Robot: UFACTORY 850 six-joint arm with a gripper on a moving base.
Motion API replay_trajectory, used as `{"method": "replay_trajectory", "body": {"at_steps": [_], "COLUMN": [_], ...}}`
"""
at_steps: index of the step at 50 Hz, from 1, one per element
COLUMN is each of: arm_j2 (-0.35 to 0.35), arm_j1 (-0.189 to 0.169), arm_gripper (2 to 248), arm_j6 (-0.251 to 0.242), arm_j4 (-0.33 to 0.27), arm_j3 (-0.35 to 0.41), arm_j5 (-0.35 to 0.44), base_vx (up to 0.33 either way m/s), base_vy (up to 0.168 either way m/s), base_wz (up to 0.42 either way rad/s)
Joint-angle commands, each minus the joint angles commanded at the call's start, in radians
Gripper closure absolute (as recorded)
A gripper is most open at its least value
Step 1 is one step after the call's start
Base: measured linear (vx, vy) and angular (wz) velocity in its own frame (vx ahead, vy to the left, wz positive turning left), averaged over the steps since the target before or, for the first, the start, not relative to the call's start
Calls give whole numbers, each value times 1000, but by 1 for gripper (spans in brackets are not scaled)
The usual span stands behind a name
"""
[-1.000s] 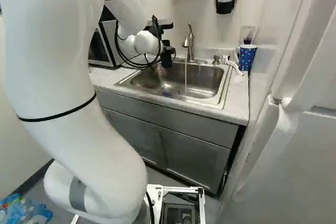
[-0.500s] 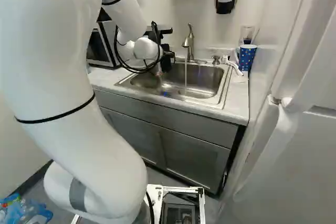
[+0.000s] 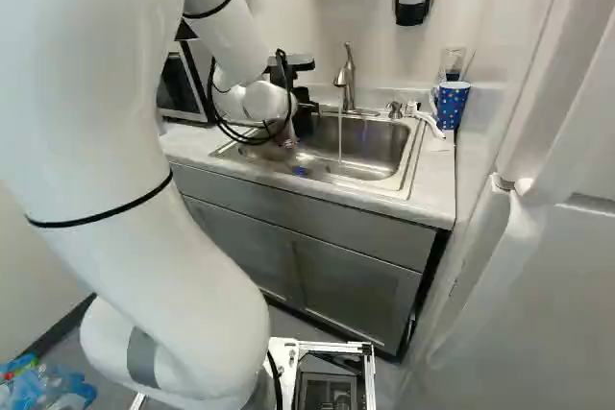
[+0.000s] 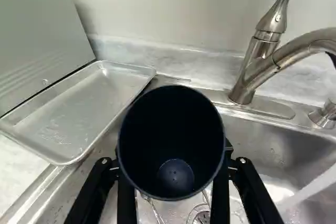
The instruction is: Rinse the cup and place it in the tray
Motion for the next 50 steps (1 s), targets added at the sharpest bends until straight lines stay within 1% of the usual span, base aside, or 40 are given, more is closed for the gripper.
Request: {"method": "replay_trajectory", "body": {"at_steps": [26, 32, 50], "arm_j2": [-51, -51, -51], "arm_j1": [0, 0, 0], "arm_gripper": [125, 125, 125], "arm_j6": [0, 0, 0], "arm_j4": [15, 20, 20], "arm_j3": [5, 5, 5], "arm_j5": [65, 80, 81], "base_vx": [0, 0, 0], "base_vy": [0, 0, 0], "base_wz": [0, 0, 0]}}
